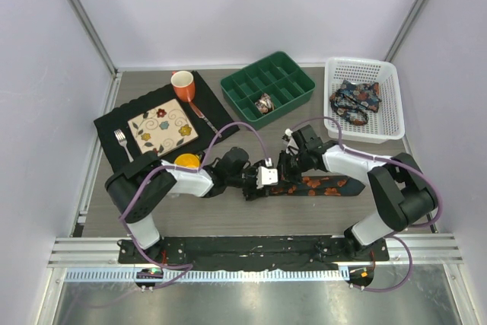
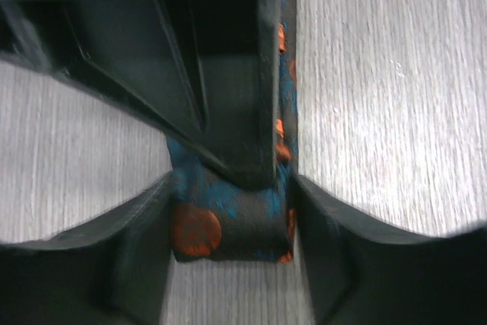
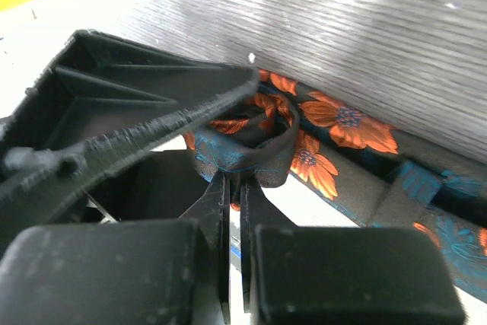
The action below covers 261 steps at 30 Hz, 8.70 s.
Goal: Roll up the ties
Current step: Roll the tie at the center of the board.
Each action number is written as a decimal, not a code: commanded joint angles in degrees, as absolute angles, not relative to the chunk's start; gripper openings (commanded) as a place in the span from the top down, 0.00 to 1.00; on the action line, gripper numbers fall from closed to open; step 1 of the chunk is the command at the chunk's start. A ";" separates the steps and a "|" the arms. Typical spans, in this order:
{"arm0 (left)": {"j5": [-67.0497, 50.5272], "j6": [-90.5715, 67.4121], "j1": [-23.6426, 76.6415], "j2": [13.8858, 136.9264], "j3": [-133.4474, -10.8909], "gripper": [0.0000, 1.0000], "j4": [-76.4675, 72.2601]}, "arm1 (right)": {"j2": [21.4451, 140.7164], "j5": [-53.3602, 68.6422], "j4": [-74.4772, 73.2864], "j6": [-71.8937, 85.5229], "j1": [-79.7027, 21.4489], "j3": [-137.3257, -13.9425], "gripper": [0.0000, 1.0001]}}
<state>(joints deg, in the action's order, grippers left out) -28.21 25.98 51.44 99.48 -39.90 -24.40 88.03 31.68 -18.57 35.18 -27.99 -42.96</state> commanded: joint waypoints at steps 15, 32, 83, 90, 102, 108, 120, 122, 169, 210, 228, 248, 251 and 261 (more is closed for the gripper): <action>-38.14 24.07 49.04 99.31 -41.66 0.08 -28.74 | 95.71 20.57 -28.30 29.89 -20.57 -39.02 0.99; -39.82 38.33 51.15 103.89 -48.69 0.51 -13.46 | 98.44 23.55 -31.64 24.44 -20.48 -44.99 0.99; -32.52 19.07 51.06 97.73 -42.19 0.21 -26.80 | 93.16 3.69 -33.84 26.90 -24.43 -41.84 0.99; -34.10 19.07 51.06 99.84 -42.19 0.18 -31.01 | 94.92 6.06 -31.99 24.88 -25.75 -43.15 0.99; -30.60 22.23 50.89 103.20 -43.34 0.55 -24.62 | 96.86 11.16 -25.58 25.05 -28.21 -46.40 0.99; -29.88 27.68 50.19 98.00 -39.03 0.69 -16.88 | 88.96 14.41 -29.70 26.27 -28.04 -48.60 0.74; -30.41 27.86 50.27 99.14 -41.92 0.64 -12.75 | 82.70 31.20 -17.85 37.00 -29.97 -44.38 0.53; -30.67 28.04 50.36 99.40 -42.36 0.62 -12.66 | 84.19 31.11 -17.14 36.74 -30.41 -44.56 0.53; -30.41 6.50 51.07 106.96 -53.79 0.51 -15.30 | 86.22 13.09 -27.69 27.25 -27.42 -40.96 0.99; -27.51 30.50 51.50 103.62 -51.33 0.59 1.93 | 77.36 25.66 -25.75 31.72 -20.48 -38.49 0.75; -26.63 27.07 51.68 104.41 -51.85 0.48 0.26 | 84.11 34.63 -18.36 32.96 -26.19 -43.15 0.60; -30.68 16.53 47.20 83.07 -46.85 0.00 -19.41 | 87.45 22.41 -28.74 26.55 -23.73 -41.40 0.99; -26.82 13.98 47.20 79.99 -47.10 0.00 -18.12 | 87.45 21.97 -29.27 25.93 -23.38 -41.31 0.99; -31.90 16.10 47.02 84.81 -48.43 0.00 -9.04 | 89.12 15.21 -31.73 24.17 -23.20 -41.48 0.99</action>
<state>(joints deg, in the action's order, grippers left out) -30.22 18.72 47.11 83.33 -50.00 -7.46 86.24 26.72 -27.70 27.42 -23.03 -43.35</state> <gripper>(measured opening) 0.996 0.037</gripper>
